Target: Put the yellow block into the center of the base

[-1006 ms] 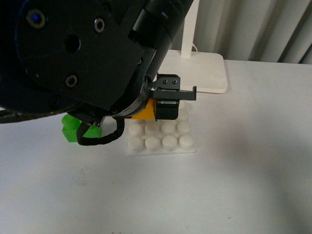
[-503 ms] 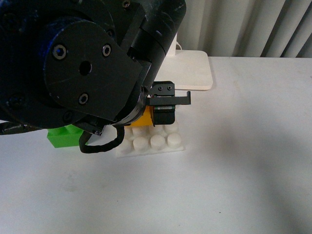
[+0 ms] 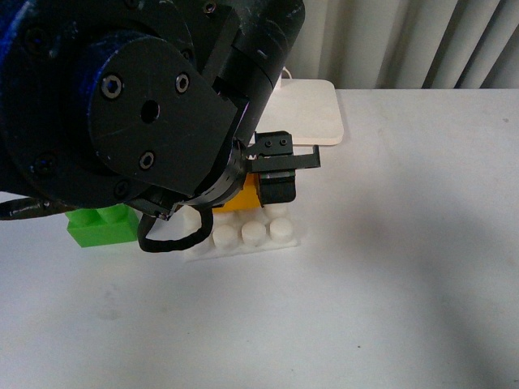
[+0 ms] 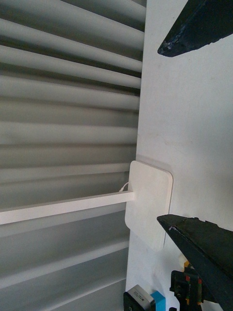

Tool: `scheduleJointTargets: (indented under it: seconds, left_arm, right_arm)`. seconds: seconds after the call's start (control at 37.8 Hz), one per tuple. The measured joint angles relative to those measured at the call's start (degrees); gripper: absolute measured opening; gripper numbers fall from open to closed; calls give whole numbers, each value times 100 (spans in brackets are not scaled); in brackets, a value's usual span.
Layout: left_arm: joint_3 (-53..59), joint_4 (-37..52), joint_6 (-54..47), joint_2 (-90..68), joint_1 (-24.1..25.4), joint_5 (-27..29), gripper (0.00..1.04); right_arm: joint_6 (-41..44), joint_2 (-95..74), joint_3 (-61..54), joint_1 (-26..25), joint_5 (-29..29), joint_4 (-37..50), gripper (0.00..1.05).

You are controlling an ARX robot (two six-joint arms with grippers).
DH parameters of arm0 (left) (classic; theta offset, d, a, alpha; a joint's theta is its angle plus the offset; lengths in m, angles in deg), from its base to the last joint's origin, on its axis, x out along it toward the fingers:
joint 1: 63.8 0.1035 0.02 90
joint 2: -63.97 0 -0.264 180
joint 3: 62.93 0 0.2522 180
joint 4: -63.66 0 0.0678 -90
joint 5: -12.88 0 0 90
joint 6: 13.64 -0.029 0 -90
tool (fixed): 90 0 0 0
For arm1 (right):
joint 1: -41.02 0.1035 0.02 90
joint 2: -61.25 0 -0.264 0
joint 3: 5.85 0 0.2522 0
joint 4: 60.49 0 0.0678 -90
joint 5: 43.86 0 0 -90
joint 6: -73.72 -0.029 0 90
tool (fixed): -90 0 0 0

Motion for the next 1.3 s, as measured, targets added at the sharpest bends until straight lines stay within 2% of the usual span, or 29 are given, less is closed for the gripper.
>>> scheduleJointTargets:
  seconds: [0.66,1.3]
  left_arm:
    - [2,-17,149,-92,-20,-122,65]
    - [-77,2,13,-437,-63,42,65]
  right_arm:
    - [0,0,0,0,0,0,95]
    - [0,0,0,0,0,2,95]
